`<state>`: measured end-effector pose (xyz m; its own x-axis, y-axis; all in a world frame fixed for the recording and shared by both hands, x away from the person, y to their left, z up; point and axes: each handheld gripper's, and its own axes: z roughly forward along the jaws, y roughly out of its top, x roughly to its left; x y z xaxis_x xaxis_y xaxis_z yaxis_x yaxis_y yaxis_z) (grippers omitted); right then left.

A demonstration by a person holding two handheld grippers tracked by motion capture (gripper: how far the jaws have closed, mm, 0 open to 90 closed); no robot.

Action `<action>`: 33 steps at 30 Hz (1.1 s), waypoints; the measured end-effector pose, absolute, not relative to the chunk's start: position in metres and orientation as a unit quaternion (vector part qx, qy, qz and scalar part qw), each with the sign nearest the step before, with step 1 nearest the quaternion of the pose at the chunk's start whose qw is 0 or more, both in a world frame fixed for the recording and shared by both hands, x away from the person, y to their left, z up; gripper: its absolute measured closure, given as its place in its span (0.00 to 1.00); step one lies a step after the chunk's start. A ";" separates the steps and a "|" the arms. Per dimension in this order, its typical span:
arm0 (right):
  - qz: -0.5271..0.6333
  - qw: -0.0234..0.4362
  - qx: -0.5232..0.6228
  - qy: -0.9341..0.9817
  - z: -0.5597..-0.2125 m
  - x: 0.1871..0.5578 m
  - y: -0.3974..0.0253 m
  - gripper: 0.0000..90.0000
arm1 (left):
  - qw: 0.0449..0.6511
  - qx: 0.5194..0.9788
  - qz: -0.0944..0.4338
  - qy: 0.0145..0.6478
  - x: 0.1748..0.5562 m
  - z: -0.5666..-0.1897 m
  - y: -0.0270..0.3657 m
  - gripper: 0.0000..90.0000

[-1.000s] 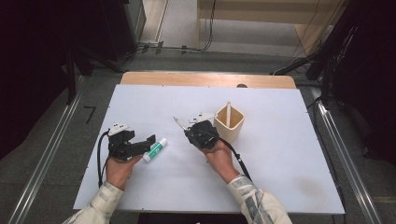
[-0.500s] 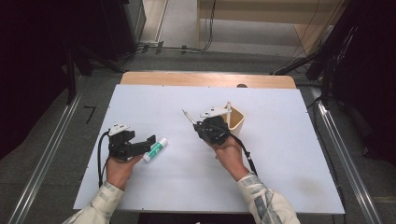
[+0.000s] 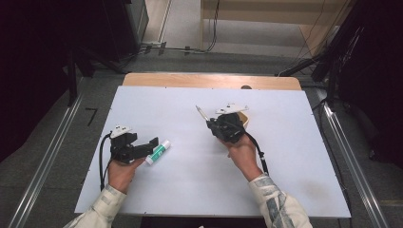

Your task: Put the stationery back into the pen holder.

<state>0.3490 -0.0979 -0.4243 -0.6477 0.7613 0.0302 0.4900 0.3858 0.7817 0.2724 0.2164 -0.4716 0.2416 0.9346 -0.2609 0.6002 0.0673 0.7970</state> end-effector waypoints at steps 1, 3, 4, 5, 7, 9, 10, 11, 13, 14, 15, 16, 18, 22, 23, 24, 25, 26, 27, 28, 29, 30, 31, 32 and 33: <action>0.401 0.171 0.384 0.814 -0.423 0.349 -0.100 0.86 | 0.437 0.655 0.191 0.585 0.272 -0.472 0.216 0.13; 0.403 0.172 0.388 0.811 -0.421 0.351 -0.104 0.86 | 0.437 0.655 0.191 0.586 0.272 -0.472 0.216 0.13; 0.403 0.172 0.388 0.811 -0.420 0.351 -0.106 0.86 | 0.437 0.655 0.191 0.586 0.273 -0.472 0.216 0.13; 0.405 0.173 0.392 0.808 -0.418 0.352 -0.108 0.86 | 0.437 0.655 0.191 0.586 0.273 -0.472 0.216 0.13; 0.409 0.171 0.393 0.805 -0.416 0.352 -0.111 0.86 | 0.437 0.656 0.191 0.585 0.272 -0.472 0.216 0.13; 0.411 0.169 0.396 0.803 -0.413 0.352 -0.114 0.86 | 0.437 0.656 0.191 0.586 0.273 -0.472 0.216 0.13; 0.412 0.171 0.394 0.804 -0.412 0.352 -0.115 0.86 | 0.437 0.656 0.191 0.585 0.273 -0.472 0.216 0.13; 0.413 0.170 0.397 0.802 -0.411 0.352 -0.116 0.86 | 0.436 0.656 0.191 0.585 0.273 -0.472 0.216 0.13; 0.413 0.171 0.396 0.802 -0.410 0.352 -0.118 0.86 | 0.436 0.656 0.191 0.586 0.273 -0.472 0.216 0.13; 0.414 0.171 0.397 0.801 -0.410 0.352 -0.119 0.86 | 0.436 0.656 0.191 0.585 0.273 -0.472 0.216 0.13; 0.415 0.170 0.398 0.800 -0.409 0.352 -0.119 0.86 | 0.437 0.656 0.191 0.586 0.273 -0.472 0.216 0.13; 0.415 0.171 0.397 0.801 -0.409 0.352 -0.120 0.86 | 0.436 0.656 0.191 0.586 0.272 -0.472 0.216 0.13; 0.416 0.173 0.397 0.799 -0.407 0.352 -0.121 0.86 | 0.437 0.655 0.191 0.586 0.272 -0.472 0.216 0.13; 0.422 0.175 0.401 0.794 -0.402 0.354 -0.125 0.86 | 0.437 0.655 0.191 0.586 0.272 -0.471 0.217 0.13; 0.422 0.177 0.404 0.792 -0.401 0.354 -0.127 0.86 | 0.437 0.654 0.191 0.586 0.272 -0.471 0.217 0.13; 0.422 0.178 0.404 0.792 -0.400 0.355 -0.128 0.86 | 0.437 0.655 0.191 0.586 0.272 -0.471 0.217 0.13; 0.423 0.178 0.406 0.790 -0.400 0.356 -0.130 0.86 | 0.438 0.654 0.191 0.586 0.272 -0.471 0.216 0.13; 0.423 0.178 0.408 0.789 -0.399 0.357 -0.131 0.86 | 0.437 0.655 0.191 0.586 0.272 -0.471 0.216 0.13; 0.424 0.180 0.410 0.788 -0.398 0.358 -0.133 0.86 | 0.437 0.655 0.191 0.586 0.272 -0.471 0.216 0.13; 0.423 0.181 0.410 0.787 -0.398 0.359 -0.134 0.86 | 0.437 0.655 0.191 0.586 0.272 -0.471 0.216 0.13; 0.422 0.181 0.411 0.788 -0.398 0.360 -0.135 0.86 | 0.437 0.655 0.192 0.585 0.272 -0.471 0.216 0.13; 0.419 0.182 0.413 0.788 -0.398 0.362 -0.136 0.86 | 0.437 0.655 0.191 0.585 0.272 -0.471 0.216 0.13; 0.418 0.182 0.414 0.788 -0.399 0.363 -0.137 0.86 | 0.437 0.655 0.191 0.586 0.272 -0.471 0.216 0.13; 0.418 0.182 0.415 0.787 -0.400 0.364 -0.137 0.86 | 0.437 0.655 0.192 0.586 0.272 -0.471 0.216 0.13; 0.416 0.182 0.416 0.788 -0.400 0.365 -0.138 0.86 | 0.437 0.655 0.191 0.586 0.272 -0.471 0.217 0.13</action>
<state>0.3650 -0.1380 -0.4003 -0.5869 0.8075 0.0594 0.5040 0.3069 0.8074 0.2724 0.2166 -0.4715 0.2409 0.9347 -0.2614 0.6000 0.0683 0.7971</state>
